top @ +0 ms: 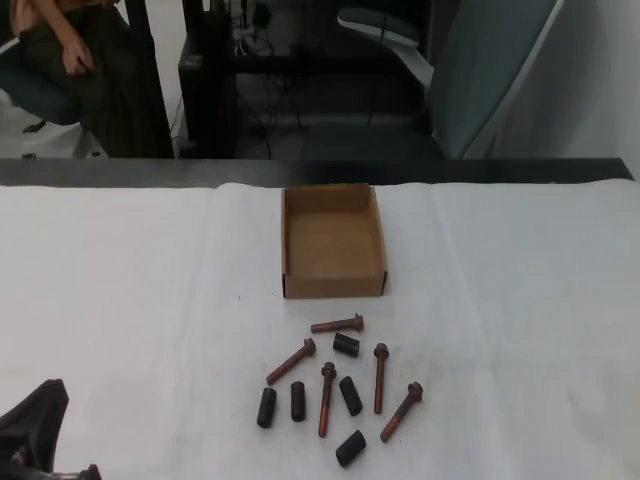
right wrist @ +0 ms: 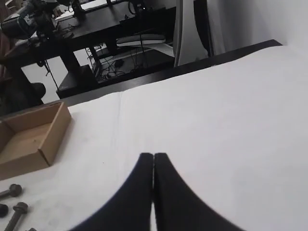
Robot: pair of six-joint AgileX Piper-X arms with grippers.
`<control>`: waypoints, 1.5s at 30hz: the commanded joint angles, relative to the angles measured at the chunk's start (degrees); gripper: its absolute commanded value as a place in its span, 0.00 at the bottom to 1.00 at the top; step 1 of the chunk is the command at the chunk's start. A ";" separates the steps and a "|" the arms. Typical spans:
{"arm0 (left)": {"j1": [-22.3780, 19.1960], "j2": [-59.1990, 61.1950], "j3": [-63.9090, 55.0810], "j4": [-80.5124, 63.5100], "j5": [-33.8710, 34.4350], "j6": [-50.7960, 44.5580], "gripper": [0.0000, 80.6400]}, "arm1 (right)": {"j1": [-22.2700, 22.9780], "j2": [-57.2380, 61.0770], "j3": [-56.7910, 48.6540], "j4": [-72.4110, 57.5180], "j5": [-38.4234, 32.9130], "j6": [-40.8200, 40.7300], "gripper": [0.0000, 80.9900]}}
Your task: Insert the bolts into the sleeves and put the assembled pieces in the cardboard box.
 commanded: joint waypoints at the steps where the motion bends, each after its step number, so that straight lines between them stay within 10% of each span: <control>1: 0.05 0.00 -0.68 -1.54 0.23 -4.93 0.02 | -0.30 0.29 -0.77 -2.78 -3.22 3.96 0.01; 18: -0.27 0.00 -11.04 -8.44 8.03 -6.44 0.02 | -0.19 0.29 -12.22 -12.72 -12.24 8.17 0.00; 24: -0.27 3.19 -18.93 -8.90 7.45 -5.67 0.02 | -0.18 3.54 -18.57 -9.75 -13.95 6.58 0.28; 34: -0.52 25.21 -35.71 0.74 9.39 -3.01 0.02 | -0.18 20.85 -34.24 5.32 -15.60 0.45 0.29; 45: -16.57 43.80 -45.78 7.47 9.44 -0.71 0.02 | 4.92 38.28 -51.89 22.39 -14.98 -1.30 0.29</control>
